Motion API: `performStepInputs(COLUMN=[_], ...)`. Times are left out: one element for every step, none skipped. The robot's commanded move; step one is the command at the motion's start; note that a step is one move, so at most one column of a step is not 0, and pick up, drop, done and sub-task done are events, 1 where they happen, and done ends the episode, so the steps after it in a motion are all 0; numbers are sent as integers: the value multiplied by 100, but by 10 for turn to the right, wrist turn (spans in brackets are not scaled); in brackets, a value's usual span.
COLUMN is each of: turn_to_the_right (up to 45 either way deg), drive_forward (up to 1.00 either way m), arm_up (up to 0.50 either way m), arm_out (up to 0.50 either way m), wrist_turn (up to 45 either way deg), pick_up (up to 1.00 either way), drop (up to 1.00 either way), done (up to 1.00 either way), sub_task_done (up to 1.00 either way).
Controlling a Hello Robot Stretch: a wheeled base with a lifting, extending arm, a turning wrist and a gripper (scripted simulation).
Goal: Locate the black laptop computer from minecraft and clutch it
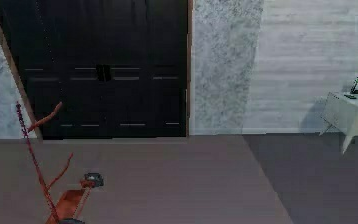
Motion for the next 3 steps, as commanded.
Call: performStepInputs(turn_to_the_right=[-390,0,-450], drive_forward=[0,25,0], arm_up=[0,0,0], arm_out=[0,0,0], wrist_turn=[0,0,0], pick_up=[0,0,0], drop=[0,0,0], done=[0,0,0], sub_task_done=[0,0,0])
